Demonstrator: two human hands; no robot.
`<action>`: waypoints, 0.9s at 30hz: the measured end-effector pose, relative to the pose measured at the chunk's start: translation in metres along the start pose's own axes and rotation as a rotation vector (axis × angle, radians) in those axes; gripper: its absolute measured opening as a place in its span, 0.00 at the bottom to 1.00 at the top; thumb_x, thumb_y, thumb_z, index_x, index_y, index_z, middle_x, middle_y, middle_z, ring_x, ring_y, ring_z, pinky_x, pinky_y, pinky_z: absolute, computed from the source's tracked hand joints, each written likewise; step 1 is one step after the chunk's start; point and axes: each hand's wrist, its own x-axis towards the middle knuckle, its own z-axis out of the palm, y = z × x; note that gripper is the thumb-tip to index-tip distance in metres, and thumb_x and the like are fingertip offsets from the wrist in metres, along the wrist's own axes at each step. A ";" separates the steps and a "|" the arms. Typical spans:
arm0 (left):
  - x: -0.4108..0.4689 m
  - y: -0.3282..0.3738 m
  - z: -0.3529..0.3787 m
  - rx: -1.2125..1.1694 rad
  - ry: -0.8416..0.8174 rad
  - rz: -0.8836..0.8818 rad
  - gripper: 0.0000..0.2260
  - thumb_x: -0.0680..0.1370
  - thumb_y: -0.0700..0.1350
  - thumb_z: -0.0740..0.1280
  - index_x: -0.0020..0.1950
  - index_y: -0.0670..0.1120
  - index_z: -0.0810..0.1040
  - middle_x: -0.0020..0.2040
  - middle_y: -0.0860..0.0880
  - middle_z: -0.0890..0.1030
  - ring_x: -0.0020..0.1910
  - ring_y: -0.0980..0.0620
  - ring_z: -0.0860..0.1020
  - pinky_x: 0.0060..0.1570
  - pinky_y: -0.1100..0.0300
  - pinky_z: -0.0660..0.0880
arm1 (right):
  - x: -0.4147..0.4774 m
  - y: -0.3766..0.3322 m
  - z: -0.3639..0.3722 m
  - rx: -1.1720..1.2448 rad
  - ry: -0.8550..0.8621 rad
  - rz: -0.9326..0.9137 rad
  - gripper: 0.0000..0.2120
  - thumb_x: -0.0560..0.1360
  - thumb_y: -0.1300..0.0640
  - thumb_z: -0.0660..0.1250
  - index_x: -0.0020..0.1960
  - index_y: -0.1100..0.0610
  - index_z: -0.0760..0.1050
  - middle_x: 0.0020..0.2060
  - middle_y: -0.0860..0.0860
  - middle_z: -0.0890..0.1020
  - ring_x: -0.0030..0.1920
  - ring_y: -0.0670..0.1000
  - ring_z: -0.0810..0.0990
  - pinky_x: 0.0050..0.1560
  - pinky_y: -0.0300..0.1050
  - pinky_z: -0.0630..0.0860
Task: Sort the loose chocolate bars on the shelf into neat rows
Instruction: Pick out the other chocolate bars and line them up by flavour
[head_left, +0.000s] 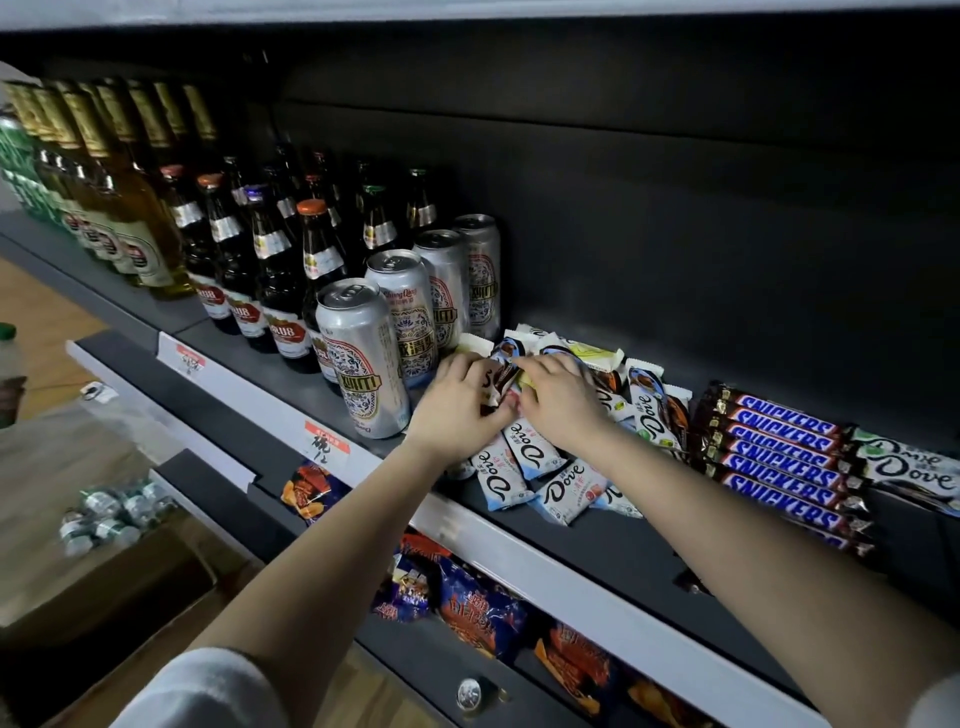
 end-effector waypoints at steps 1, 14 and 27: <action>0.000 0.000 0.000 -0.008 -0.002 -0.006 0.25 0.74 0.58 0.63 0.65 0.45 0.70 0.60 0.44 0.72 0.65 0.45 0.66 0.63 0.53 0.66 | 0.000 0.000 0.000 0.003 0.003 -0.006 0.22 0.78 0.55 0.54 0.72 0.49 0.61 0.69 0.49 0.68 0.69 0.52 0.59 0.69 0.51 0.55; -0.007 0.005 -0.008 -0.073 -0.001 -0.003 0.31 0.66 0.67 0.58 0.59 0.46 0.70 0.45 0.49 0.78 0.52 0.46 0.71 0.50 0.55 0.70 | -0.009 -0.001 -0.006 0.151 0.009 0.037 0.16 0.78 0.60 0.56 0.65 0.55 0.69 0.65 0.52 0.72 0.70 0.52 0.61 0.72 0.50 0.56; -0.007 0.002 -0.008 -0.040 -0.066 0.101 0.36 0.65 0.71 0.57 0.65 0.50 0.64 0.57 0.51 0.77 0.59 0.48 0.69 0.58 0.51 0.67 | -0.024 -0.005 -0.016 0.088 -0.053 0.049 0.21 0.76 0.61 0.60 0.68 0.55 0.65 0.55 0.57 0.78 0.57 0.57 0.74 0.58 0.49 0.71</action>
